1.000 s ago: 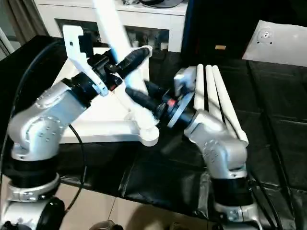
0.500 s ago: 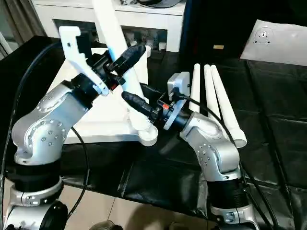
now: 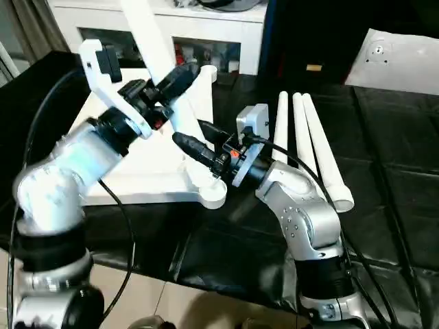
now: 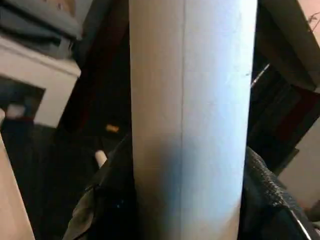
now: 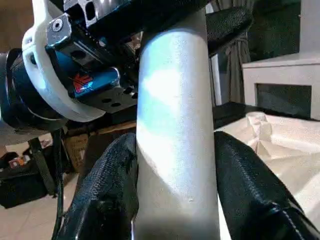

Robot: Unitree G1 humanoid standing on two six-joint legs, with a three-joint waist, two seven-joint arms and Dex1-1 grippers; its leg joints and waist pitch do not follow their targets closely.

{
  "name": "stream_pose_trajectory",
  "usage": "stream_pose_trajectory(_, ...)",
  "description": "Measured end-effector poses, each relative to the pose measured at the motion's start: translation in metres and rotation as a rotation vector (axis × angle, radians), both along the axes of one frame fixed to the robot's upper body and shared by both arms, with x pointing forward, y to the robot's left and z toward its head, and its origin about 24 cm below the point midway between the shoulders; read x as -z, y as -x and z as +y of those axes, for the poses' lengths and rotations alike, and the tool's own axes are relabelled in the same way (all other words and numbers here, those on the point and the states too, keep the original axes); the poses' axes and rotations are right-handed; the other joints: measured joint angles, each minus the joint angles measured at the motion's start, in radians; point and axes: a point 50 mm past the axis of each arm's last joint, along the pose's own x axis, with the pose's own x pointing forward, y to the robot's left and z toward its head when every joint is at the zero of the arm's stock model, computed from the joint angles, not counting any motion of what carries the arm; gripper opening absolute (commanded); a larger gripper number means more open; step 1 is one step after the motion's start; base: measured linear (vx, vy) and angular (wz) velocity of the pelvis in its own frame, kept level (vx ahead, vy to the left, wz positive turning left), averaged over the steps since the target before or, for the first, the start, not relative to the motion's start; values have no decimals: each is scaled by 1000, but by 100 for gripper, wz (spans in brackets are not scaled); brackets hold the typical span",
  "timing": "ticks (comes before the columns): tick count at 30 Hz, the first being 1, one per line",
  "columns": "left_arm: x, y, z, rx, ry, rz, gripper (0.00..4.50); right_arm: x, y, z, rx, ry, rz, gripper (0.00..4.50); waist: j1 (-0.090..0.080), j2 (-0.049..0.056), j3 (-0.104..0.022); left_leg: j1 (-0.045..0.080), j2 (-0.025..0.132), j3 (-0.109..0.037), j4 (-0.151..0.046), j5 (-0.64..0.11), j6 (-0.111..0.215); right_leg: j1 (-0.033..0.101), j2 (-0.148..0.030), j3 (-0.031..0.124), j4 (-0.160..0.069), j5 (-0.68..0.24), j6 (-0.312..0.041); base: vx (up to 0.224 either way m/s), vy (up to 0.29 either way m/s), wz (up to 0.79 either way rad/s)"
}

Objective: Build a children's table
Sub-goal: Pick table leg

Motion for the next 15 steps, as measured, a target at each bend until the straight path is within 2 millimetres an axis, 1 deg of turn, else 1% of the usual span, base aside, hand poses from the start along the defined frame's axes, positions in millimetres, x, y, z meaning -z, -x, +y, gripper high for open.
stream_pose_trajectory(2,3,-1,4,29,-23,7,187,1,1,2,-7,11,31,187,-2,0,0,0,0,0,0,0,0,0,0,0,0,0,0,0,0,0)
stream_pose_trajectory(3,4,-2,5,39,-27,8,186,2,1,2,-10,15,38,222,-2,0,0,0,0,0,0,0,0,0,0,0,0,0,0,0,0,0)
stream_pose_trajectory(4,4,-2,6,45,-29,6,186,1,2,3,-11,17,41,222,-1,0,0,0,0,0,0,0,0,0,0,0,0,0,0,0,0,0)
stream_pose_trajectory(5,4,-2,6,50,-29,3,186,1,2,3,-16,13,44,259,0,0,0,0,0,0,0,0,0,0,0,0,0,0,0,0,0,0)
stream_pose_trajectory(7,4,-2,7,65,-33,-2,186,1,2,2,-25,1,50,266,0,0,0,0,0,0,0,0,0,0,0,0,0,0,0,0,0,0)
stream_pose_trajectory(9,7,-4,13,69,-52,6,185,-4,3,-1,-27,-9,32,290,1,0,0,0,0,0,0,0,0,0,0,0,0,0,0,0,0,0)
stream_pose_trajectory(13,9,-6,19,113,-69,1,185,-7,5,-5,-51,-19,45,306,1,0,0,0,0,0,0,0,0,0,0,0,0,0,0,0,0,0)
stream_pose_trajectory(15,7,-6,21,158,-94,-21,185,-10,6,-8,-69,-25,52,330,1,0,0,0,0,0,0,0,0,0,0,0,0,0,0,0,0,0)
